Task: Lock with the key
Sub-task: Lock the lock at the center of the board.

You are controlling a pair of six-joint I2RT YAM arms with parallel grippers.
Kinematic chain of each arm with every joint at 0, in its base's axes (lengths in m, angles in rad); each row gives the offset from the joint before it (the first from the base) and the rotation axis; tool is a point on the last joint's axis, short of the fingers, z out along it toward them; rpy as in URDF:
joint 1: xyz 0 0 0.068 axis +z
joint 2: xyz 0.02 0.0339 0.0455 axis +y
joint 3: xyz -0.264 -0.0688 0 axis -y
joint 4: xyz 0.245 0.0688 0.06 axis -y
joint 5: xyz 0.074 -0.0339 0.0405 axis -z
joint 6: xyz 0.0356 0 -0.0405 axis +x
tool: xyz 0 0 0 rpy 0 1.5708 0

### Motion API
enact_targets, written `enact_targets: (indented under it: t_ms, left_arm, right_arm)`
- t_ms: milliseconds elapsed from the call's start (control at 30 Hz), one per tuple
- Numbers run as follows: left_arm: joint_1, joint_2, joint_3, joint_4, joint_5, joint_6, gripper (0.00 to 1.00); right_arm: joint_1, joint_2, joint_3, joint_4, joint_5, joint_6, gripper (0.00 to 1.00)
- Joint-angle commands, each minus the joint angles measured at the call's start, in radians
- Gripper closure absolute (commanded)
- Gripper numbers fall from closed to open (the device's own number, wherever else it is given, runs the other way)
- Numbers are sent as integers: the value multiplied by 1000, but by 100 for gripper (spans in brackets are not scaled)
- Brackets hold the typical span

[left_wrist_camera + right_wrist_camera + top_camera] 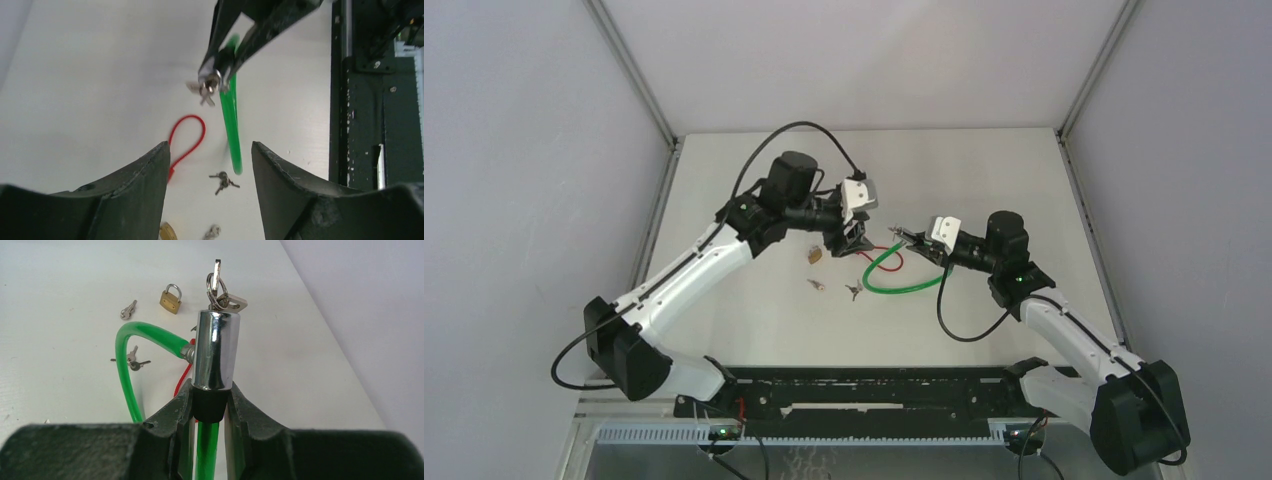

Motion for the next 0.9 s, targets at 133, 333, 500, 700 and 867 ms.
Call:
enact_targets:
  t_ms: [133,333,500,700,867]
  left_arm:
    - [8,134,244,-46,109,-132,40]
    - [7,209,308,-63,151,-195,44]
    - [7,228,297,-14,183,-271,51]
    - [8,245,292,18,193,-314,56]
    - [7,254,296,33,187,-343,70]
  right_arm:
    - [0,-3,-24,-64,27,4,100]
    - [2,-3,-23,-66,33,3,100]
    - [3,0,-24,-69,33,2,100]
    - [8,1,-24,-72,33,0,100]
    - [8,1,-24,-74,35,-3,100]
